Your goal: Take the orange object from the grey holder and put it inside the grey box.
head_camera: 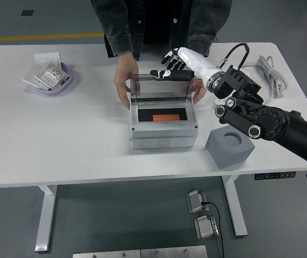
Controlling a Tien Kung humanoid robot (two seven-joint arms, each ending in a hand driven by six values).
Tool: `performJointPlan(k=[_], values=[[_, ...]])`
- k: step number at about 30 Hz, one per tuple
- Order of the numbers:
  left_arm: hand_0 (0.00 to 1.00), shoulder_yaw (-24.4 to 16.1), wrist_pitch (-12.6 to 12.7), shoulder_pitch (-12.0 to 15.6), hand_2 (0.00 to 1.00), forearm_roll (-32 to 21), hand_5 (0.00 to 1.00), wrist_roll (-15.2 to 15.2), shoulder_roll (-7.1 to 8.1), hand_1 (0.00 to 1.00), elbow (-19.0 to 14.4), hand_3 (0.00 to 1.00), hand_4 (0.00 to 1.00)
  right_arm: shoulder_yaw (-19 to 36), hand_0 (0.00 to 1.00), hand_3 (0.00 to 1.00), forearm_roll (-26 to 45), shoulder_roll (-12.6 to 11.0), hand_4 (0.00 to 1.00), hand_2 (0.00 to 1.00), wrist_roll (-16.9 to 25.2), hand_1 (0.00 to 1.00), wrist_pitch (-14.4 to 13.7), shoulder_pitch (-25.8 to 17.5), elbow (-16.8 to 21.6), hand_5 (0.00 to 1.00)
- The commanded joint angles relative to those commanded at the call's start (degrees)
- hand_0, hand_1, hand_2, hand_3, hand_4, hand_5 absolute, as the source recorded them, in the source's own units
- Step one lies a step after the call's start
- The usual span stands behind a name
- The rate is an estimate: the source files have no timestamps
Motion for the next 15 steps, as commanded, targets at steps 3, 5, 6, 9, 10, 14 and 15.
performJointPlan(k=[3, 5, 6, 9, 10, 14, 15], values=[[0.614, -0.03, -0.01, 0.09, 0.604, -0.09, 0.193, 0.01, -0.02, 0.656, 0.05, 0.606, 0.652, 0.79, 0.618, 0.671, -2.21, -1.52, 0.965, 0.585, -0.5, 0.532, -0.07, -1.55, 3.3, 0.771], [0.614, -0.07, -0.01, 0.13, 0.604, -0.13, 0.193, 0.01, -0.02, 0.656, 0.09, 0.606, 0.652, 1.41, 0.618, 0.671, -3.66, -2.54, 0.965, 0.585, -0.87, 0.532, -0.12, -2.49, 5.52, 0.771], [0.614, -0.12, 0.0, 0.14, 0.604, -0.11, 0.193, 0.01, -0.03, 0.656, 0.1, 0.606, 0.652, 1.65, 0.618, 0.671, -4.16, -2.91, 0.965, 0.585, -1.02, 0.532, -0.12, -2.83, 6.35, 0.771], [0.614, -0.48, 0.0, 0.11, 0.604, 0.12, 0.191, -0.01, -0.04, 0.656, 0.09, 0.605, 0.651, 2.19, 0.617, 0.67, -5.53, -4.29, 0.964, 0.584, -1.45, 0.528, -0.19, -3.9, 8.99, 0.772], [0.614, -0.64, 0.0, 0.09, 0.604, 0.24, 0.191, -0.02, -0.04, 0.656, 0.06, 0.605, 0.651, 2.29, 0.617, 0.67, -6.03, -4.74, 0.964, 0.584, -1.61, 0.528, -0.22, -4.24, 9.82, 0.772], [0.614, -0.79, 0.0, 0.05, 0.604, 0.32, 0.191, -0.02, -0.08, 0.656, 0.05, 0.605, 0.651, 3.16, 0.617, 0.67, -7.88, -6.28, 0.964, 0.584, -2.24, 0.528, -0.16, -5.48, 12.9, 0.772], [0.615, -0.71, 0.0, 0.06, 0.604, 0.26, 0.189, -0.02, -0.1, 0.656, 0.06, 0.606, 0.651, 3.54, 0.607, 0.67, -8.39, -6.71, 0.961, 0.583, -2.44, 0.528, -0.12, -5.86, 13.82, 0.774]])
